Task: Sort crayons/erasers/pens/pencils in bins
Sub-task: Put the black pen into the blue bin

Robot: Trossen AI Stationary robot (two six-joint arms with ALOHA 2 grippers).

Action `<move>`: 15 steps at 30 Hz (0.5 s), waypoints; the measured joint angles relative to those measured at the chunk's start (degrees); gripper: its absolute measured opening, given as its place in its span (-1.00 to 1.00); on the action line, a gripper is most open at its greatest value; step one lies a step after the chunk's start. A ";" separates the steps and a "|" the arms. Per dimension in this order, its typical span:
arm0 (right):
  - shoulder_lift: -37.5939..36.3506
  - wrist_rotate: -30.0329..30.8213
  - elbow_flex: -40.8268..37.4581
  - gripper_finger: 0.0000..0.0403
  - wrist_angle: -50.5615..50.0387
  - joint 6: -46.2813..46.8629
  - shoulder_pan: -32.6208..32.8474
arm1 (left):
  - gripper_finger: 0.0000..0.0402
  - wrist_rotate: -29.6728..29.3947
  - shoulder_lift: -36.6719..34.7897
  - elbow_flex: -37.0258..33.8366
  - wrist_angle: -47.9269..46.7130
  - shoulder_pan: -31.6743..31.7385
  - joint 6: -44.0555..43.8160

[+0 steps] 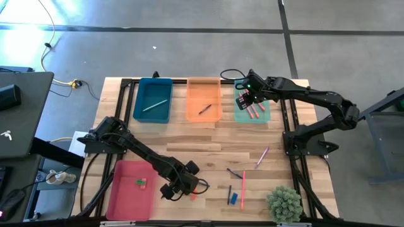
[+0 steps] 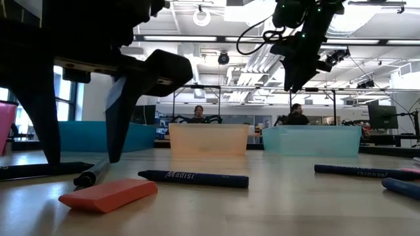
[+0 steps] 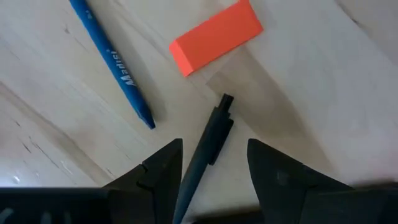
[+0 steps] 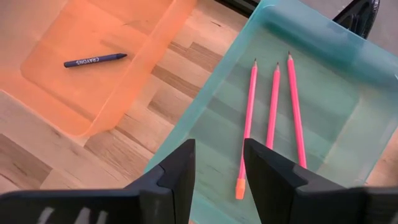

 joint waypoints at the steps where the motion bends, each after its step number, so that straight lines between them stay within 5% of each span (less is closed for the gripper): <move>1: -0.01 0.00 0.00 -0.36 0.00 0.00 0.00 | -0.16 -0.20 0.00 0.00 0.13 0.19 0.28; 15: 0.00 -0.11 0.02 -0.36 -0.18 0.00 0.00 | -0.15 1.71 2.62 0.24 0.06 1.48 0.89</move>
